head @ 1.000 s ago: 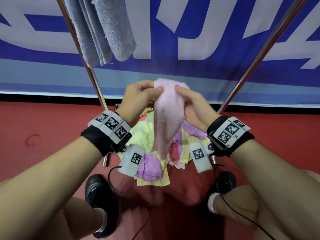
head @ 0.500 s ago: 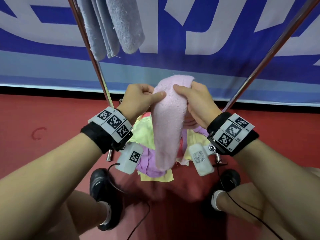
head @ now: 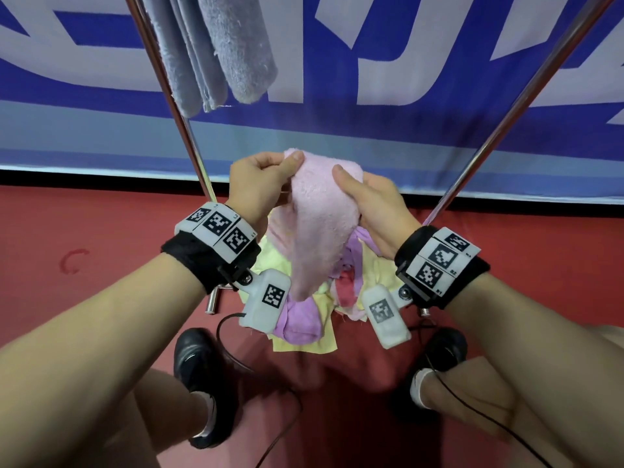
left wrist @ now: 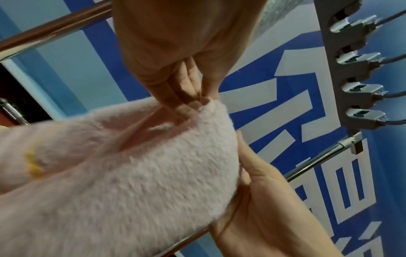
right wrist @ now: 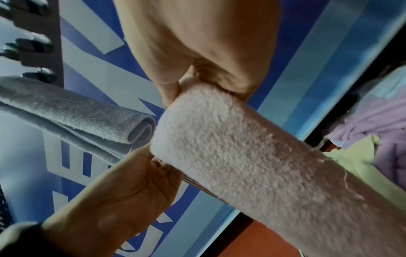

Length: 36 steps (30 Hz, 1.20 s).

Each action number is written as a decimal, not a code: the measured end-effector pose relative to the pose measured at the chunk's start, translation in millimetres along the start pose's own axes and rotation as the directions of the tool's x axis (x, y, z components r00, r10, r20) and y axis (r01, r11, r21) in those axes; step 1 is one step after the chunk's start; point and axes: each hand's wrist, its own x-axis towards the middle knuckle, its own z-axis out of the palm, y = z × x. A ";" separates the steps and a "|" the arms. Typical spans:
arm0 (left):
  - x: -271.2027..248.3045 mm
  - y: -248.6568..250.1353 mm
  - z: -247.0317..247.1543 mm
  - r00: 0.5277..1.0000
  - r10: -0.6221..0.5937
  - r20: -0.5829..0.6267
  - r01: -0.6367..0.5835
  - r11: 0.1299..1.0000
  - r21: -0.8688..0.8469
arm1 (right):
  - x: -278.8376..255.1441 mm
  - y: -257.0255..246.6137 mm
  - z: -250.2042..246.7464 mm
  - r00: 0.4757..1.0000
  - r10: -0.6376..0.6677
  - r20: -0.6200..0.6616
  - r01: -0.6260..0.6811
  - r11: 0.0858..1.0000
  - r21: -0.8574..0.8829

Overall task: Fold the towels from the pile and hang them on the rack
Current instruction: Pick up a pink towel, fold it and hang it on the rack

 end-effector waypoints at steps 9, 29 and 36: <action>2.6 8.3 3.0 0.861 -0.089 0.500 -0.075 0.952 0.297 | -16.5 -22.7 4.2 0.907 0.130 0.401 0.040 0.921 -0.387; -56.2 308.2 -75.1 0.849 0.335 0.408 -0.423 0.894 0.147 | -56.1 -309.6 78.2 0.815 -0.253 0.521 0.462 0.827 -0.320; -38.9 433.1 -77.2 0.747 0.628 0.220 -0.664 0.725 0.183 | -19.0 -358.3 123.4 0.822 -0.481 0.305 0.556 0.792 -0.252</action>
